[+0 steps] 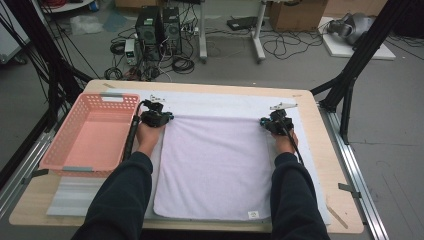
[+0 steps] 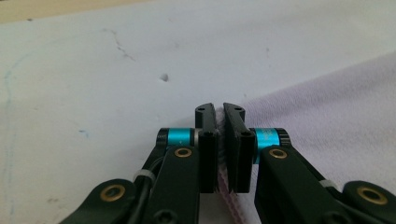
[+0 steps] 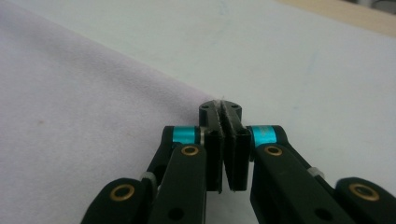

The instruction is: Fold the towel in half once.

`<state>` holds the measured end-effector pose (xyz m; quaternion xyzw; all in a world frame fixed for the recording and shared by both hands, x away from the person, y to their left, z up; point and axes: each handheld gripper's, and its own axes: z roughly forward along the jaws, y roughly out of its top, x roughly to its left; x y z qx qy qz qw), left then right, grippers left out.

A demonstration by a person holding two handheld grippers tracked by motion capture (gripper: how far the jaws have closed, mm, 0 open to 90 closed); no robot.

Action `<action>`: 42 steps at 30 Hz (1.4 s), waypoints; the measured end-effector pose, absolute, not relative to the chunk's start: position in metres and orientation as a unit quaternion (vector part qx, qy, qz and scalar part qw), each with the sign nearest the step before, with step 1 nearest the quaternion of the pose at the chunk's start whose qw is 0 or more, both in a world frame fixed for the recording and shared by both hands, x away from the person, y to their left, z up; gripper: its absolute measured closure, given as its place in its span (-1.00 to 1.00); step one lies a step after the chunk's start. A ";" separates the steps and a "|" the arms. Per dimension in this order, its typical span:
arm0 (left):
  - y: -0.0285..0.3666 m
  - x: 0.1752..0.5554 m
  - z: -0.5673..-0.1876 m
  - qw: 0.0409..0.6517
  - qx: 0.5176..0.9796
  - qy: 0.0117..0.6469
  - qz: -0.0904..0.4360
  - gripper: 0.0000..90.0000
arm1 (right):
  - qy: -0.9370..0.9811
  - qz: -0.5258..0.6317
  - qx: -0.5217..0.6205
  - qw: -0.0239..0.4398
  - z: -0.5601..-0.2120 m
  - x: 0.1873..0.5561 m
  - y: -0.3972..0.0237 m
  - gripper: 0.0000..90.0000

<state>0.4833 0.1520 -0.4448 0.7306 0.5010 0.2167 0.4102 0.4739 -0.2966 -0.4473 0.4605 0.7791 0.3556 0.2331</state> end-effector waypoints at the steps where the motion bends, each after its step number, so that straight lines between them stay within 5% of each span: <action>1: 0.152 0.483 -0.443 0.415 0.728 0.499 0.223 0.88 | 0.774 0.353 0.466 0.244 -0.445 0.474 -0.298 0.96; 6: 0.150 0.484 -0.445 0.411 0.722 0.499 0.247 0.86 | 0.755 0.358 0.467 0.287 -0.440 0.473 -0.299 0.96; 7: 0.150 0.485 -0.448 0.395 0.722 0.511 0.249 0.77 | 0.758 0.352 0.466 0.289 -0.441 0.474 -0.298 0.93; 9: 0.153 0.486 -0.449 0.378 0.715 0.532 0.252 0.28 | 0.759 0.338 0.473 0.294 -0.443 0.474 -0.297 0.60; 13: 0.155 0.479 -0.438 0.386 0.711 0.524 0.266 0.19 | 0.710 0.372 0.517 0.302 -0.431 0.469 -0.312 0.42; 18: 0.143 0.468 -0.433 0.381 0.740 0.491 0.258 0.34 | 0.718 0.402 0.498 0.275 -0.417 0.456 -0.319 0.54; 27: 0.155 0.448 -0.421 0.399 0.708 0.512 0.279 0.27 | 0.764 0.406 0.444 0.233 -0.421 0.417 -0.311 0.55; 32: 0.159 0.435 -0.423 0.416 0.703 0.512 0.265 0.28 | 0.794 0.390 0.416 0.212 -0.428 0.395 -0.309 0.76; 40: 0.157 0.421 -0.424 0.458 0.718 0.481 0.208 -0.01 | 0.813 0.354 0.421 0.190 -0.443 0.377 -0.312 0.71; 42: 0.159 0.416 -0.424 0.474 0.712 0.476 0.204 -0.17 | 0.807 0.336 0.433 0.219 -0.440 0.373 -0.317 0.72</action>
